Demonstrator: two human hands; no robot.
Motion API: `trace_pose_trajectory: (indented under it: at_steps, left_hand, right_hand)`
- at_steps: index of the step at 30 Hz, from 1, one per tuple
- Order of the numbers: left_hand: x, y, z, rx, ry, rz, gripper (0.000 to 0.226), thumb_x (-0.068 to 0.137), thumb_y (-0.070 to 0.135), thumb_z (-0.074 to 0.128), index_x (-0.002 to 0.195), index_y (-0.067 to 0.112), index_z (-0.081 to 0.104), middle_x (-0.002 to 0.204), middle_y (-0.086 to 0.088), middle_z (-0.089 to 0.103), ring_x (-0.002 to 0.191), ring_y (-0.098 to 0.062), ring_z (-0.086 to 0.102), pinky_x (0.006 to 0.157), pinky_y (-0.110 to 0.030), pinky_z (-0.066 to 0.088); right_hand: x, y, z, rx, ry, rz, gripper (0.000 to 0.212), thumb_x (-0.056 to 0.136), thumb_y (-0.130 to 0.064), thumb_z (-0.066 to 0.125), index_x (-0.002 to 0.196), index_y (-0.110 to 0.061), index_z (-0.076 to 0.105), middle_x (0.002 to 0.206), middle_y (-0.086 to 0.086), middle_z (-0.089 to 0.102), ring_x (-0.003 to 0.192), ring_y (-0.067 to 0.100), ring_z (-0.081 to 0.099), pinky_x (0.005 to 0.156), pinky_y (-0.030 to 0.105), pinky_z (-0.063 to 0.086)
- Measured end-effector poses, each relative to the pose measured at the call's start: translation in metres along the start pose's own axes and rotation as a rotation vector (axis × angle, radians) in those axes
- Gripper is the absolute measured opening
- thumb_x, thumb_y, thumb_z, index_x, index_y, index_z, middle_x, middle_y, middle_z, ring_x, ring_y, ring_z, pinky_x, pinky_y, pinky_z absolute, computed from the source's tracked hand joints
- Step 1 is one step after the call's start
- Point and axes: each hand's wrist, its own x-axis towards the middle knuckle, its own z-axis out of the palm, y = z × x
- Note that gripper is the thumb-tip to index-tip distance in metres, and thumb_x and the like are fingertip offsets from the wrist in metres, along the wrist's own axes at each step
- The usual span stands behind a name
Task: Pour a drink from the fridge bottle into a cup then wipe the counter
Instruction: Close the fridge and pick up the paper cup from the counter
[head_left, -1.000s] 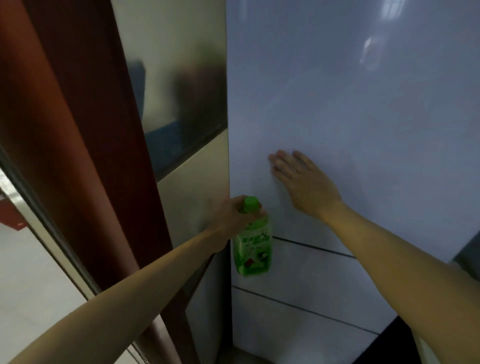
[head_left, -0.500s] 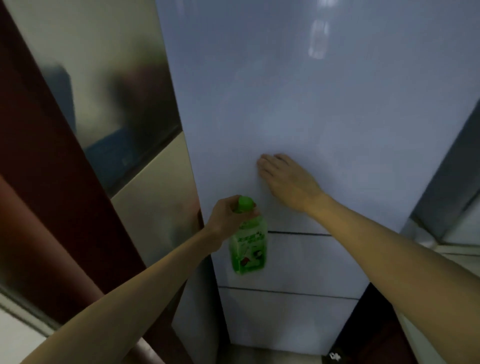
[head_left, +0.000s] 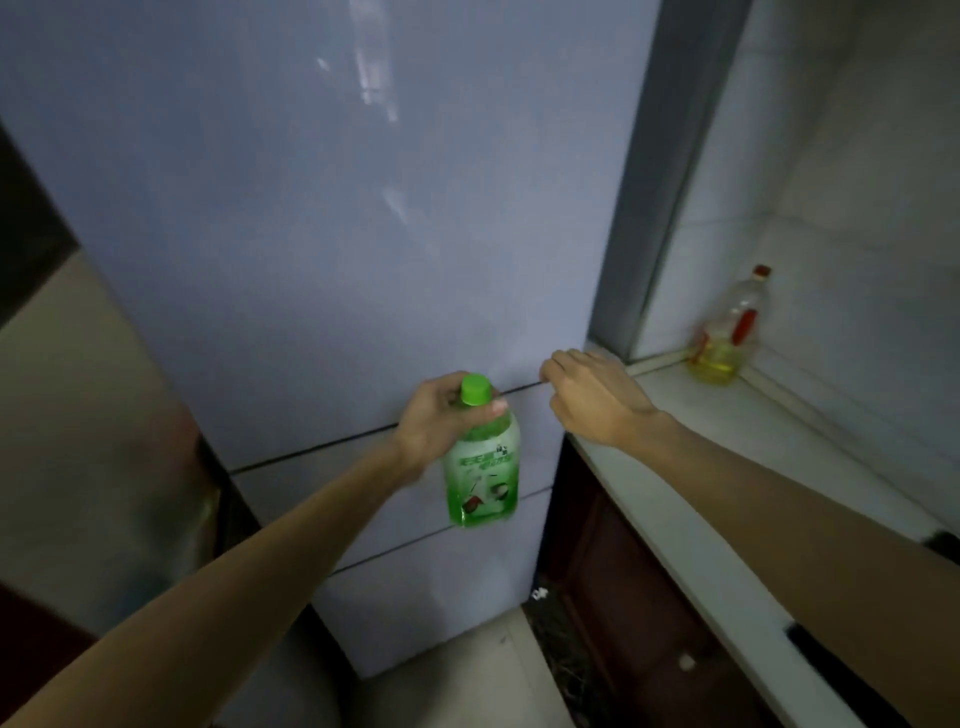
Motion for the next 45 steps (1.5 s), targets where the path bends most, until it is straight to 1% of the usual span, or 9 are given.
trace_pose_trajectory:
  at_steps: [7, 11, 17, 25, 30, 36, 38, 41, 45]
  left_hand:
    - [0.02, -0.001, 0.088, -0.034, -0.215, -0.023, 0.03, 0.081, 0.007, 0.078, 0.105, -0.007, 0.069, 0.096, -0.013, 0.07, 0.085, -0.019, 0.066, 0.075, -0.023, 0.056]
    - [0.033, -0.001, 0.139, -0.018, -0.323, -0.022, 0.03, 0.081, 0.009, 0.079, 0.105, -0.006, 0.07, 0.097, -0.013, 0.07, 0.088, -0.019, 0.066, 0.078, -0.027, 0.056]
    - [0.059, -0.004, 0.206, 0.013, -0.456, -0.016, 0.027, 0.081, 0.011, 0.079, 0.103, -0.001, 0.071, 0.111, -0.018, 0.071, 0.092, -0.016, 0.067, 0.08, -0.024, 0.056]
    - [0.098, -0.02, 0.274, 0.076, -0.476, -0.024, 0.016, 0.079, 0.009, 0.081, 0.092, 0.007, 0.072, 0.109, -0.017, 0.072, 0.09, -0.015, 0.066, 0.08, -0.027, 0.055]
    - [0.127, -0.043, 0.296, 0.105, -0.494, -0.08, 0.022, 0.077, 0.012, 0.083, 0.097, 0.006, 0.074, 0.108, -0.014, 0.074, 0.09, -0.015, 0.067, 0.084, -0.034, 0.056]
    - [0.165, -0.074, 0.312, 0.153, -0.559, -0.113, 0.023, 0.078, 0.012, 0.082, 0.098, 0.008, 0.074, 0.106, -0.01, 0.074, 0.094, -0.017, 0.067, 0.087, -0.035, 0.055]
    - [0.178, -0.082, 0.314, 0.15, -0.602, -0.122, 0.025, 0.078, 0.011, 0.082, 0.101, 0.006, 0.074, 0.107, -0.01, 0.074, 0.095, -0.016, 0.067, 0.09, -0.034, 0.054]
    - [0.198, -0.095, 0.319, 0.153, -0.654, -0.131, 0.026, 0.078, 0.011, 0.082, 0.102, 0.007, 0.073, 0.109, -0.009, 0.074, 0.098, -0.016, 0.068, 0.093, -0.034, 0.054]
    - [0.221, -0.11, 0.324, 0.208, -0.714, -0.085, 0.021, 0.076, 0.015, 0.084, 0.095, 0.017, 0.075, 0.105, -0.006, 0.075, 0.104, -0.023, 0.069, 0.097, -0.045, 0.054]
  right_hand:
    - [-0.098, 0.06, -0.004, -0.055, -0.184, 0.297, 0.03, 0.09, -0.019, 0.045, 0.117, -0.012, 0.057, 0.118, 0.006, 0.06, 0.109, 0.025, 0.056, 0.092, 0.036, 0.043]
    - [-0.144, 0.092, -0.003, -0.063, -0.238, 0.438, 0.031, 0.092, -0.017, 0.044, 0.12, -0.012, 0.055, 0.12, 0.006, 0.059, 0.107, 0.024, 0.055, 0.091, 0.035, 0.044]
    - [-0.201, 0.136, 0.014, -0.064, -0.296, 0.561, 0.03, 0.09, -0.015, 0.044, 0.117, -0.011, 0.056, 0.116, 0.007, 0.06, 0.102, 0.024, 0.056, 0.086, 0.033, 0.045]
    - [-0.245, 0.184, 0.056, 0.057, -0.393, 0.732, 0.033, 0.092, -0.019, 0.046, 0.122, -0.01, 0.053, 0.122, 0.008, 0.057, 0.107, 0.024, 0.056, 0.087, 0.035, 0.046]
    - [-0.257, 0.197, 0.085, 0.161, -0.439, 0.827, 0.036, 0.092, -0.02, 0.045, 0.126, -0.011, 0.051, 0.126, 0.008, 0.056, 0.111, 0.025, 0.055, 0.089, 0.036, 0.047]
    - [-0.255, 0.208, 0.124, 0.279, -0.477, 0.995, 0.043, 0.09, -0.022, 0.048, 0.131, -0.011, 0.047, 0.13, 0.008, 0.053, 0.115, 0.025, 0.054, 0.09, 0.038, 0.049]
    - [-0.252, 0.209, 0.138, 0.351, -0.481, 1.073, 0.051, 0.09, -0.025, 0.052, 0.137, -0.009, 0.041, 0.137, 0.01, 0.047, 0.121, 0.026, 0.05, 0.095, 0.04, 0.047]
    - [-0.243, 0.209, 0.159, 0.457, -0.49, 1.152, 0.083, 0.087, -0.038, 0.064, 0.149, -0.004, 0.019, 0.147, 0.013, 0.032, 0.132, 0.028, 0.039, 0.104, 0.042, 0.042]
    - [-0.224, 0.206, 0.185, 0.575, -0.443, 1.259, 0.118, 0.072, -0.052, 0.078, 0.151, -0.004, 0.005, 0.149, 0.013, 0.023, 0.135, 0.032, 0.031, 0.108, 0.047, 0.037]
